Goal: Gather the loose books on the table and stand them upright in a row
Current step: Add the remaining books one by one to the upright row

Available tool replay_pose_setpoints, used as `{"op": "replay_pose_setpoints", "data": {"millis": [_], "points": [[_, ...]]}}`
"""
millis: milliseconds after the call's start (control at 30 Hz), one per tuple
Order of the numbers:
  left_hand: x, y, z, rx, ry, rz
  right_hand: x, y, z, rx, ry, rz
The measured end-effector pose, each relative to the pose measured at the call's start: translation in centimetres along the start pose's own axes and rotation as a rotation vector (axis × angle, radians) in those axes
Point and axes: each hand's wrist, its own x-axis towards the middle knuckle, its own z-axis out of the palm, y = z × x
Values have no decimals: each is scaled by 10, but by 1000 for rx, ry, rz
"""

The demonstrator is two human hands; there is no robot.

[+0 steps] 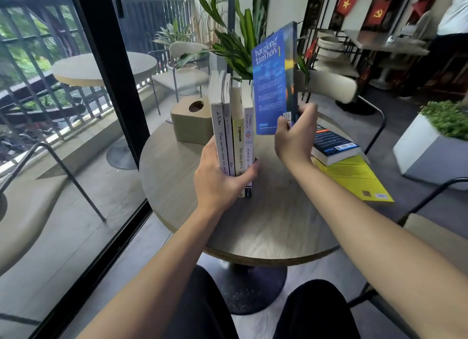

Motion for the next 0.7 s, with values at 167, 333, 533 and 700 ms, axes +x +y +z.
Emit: {"op": "replay_pose_setpoints", "data": {"millis": [167, 333, 533, 700], "points": [[0, -1, 0, 0, -10, 33, -53, 8, -30, 88, -40, 53], [0, 0, -1, -3, -31, 42, -77, 13, -45, 39, -140, 90], [-1, 1, -1, -41, -62, 36, -81, -1, -61, -131, -487, -21], [1, 1, -1, -105, -80, 4, -76, -1, -61, -48, -836, 18]]}}
